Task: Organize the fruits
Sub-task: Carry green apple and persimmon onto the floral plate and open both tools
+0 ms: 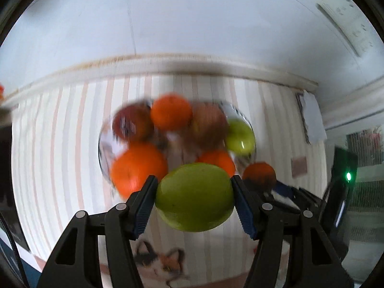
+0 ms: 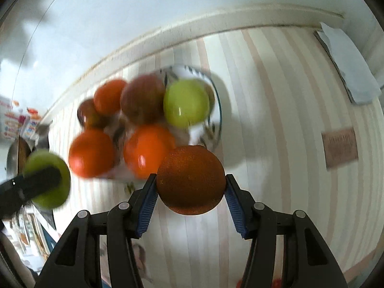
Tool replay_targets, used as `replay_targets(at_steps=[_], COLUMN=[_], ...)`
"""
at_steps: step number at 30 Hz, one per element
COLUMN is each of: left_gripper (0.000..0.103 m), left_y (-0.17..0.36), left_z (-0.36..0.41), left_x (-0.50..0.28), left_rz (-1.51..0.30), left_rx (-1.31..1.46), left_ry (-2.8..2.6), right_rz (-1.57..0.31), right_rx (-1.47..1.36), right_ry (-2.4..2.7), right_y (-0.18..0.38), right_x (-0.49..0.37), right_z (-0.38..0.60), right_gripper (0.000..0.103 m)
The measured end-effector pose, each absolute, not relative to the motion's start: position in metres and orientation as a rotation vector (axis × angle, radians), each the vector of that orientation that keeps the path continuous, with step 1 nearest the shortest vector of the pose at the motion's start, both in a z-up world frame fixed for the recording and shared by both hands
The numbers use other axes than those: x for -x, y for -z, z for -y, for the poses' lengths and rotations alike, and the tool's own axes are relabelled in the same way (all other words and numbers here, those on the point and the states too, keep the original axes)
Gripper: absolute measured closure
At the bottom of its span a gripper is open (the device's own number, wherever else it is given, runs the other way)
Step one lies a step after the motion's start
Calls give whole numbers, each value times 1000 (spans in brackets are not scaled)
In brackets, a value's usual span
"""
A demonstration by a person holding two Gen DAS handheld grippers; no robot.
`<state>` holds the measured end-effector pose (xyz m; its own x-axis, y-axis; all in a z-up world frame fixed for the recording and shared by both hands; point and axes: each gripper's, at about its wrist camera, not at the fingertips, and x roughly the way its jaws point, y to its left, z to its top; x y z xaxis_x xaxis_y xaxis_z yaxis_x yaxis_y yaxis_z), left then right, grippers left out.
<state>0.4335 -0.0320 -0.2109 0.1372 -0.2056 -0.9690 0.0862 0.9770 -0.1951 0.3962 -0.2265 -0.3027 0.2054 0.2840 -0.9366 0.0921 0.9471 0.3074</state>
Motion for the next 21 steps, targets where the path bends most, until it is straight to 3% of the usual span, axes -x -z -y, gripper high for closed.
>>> replay_targets(at_steps=[7,21], left_gripper=[43,42], left_y=[252,287], left_z=[47,63], left_x=[-489,-486], left_rz=[-1568,-1607], left_rx=[90,-6], left_ry=[205,148], right_rz=[-1414,-1381], right_rx=[-416,-568], right_ry=[-122,-57], right_y=[311,321], right_x=[-420,-404], right_z=[228,236], right_gripper=[45,44])
